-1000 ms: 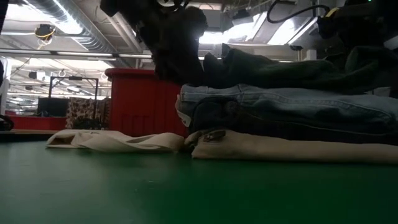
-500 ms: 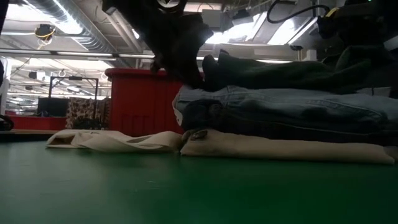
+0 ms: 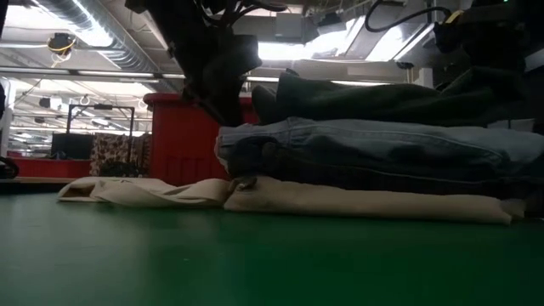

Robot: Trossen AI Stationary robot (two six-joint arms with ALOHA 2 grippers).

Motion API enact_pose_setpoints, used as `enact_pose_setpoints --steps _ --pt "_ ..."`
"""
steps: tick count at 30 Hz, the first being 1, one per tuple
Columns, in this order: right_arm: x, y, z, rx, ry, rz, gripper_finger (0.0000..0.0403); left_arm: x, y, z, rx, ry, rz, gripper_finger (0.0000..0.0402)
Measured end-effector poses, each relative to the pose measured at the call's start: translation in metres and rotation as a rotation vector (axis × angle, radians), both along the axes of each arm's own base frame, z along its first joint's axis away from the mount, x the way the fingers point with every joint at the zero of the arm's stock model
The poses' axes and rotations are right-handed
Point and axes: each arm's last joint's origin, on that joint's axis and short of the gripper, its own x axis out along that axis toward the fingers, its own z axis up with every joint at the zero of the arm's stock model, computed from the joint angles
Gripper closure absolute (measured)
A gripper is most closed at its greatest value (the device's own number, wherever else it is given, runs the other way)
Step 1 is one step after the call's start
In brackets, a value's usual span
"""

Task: Fold Laundry from Bin
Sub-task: Stack the green shirt on top of the light blue jeans

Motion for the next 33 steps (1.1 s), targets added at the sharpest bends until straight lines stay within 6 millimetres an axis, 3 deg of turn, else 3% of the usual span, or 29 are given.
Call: enact_pose_setpoints --steps 14,22,26,33 --pt "0.000 0.001 0.000 0.029 -0.004 0.010 0.0219 -0.002 0.005 0.005 -0.021 -0.008 -0.015 0.0224" --pt "-0.002 0.002 0.002 0.051 -0.023 0.024 0.0219 -0.021 0.012 0.045 -0.111 -0.098 -0.137 0.0228" --pt "-0.002 0.001 0.012 -0.005 -0.043 0.016 0.0219 -0.030 0.012 0.063 -0.116 -0.163 -0.188 0.0233" --pt "-0.002 0.001 0.031 -0.067 -0.086 0.078 0.0219 -0.036 0.012 0.078 -0.100 -0.230 -0.206 0.0229"
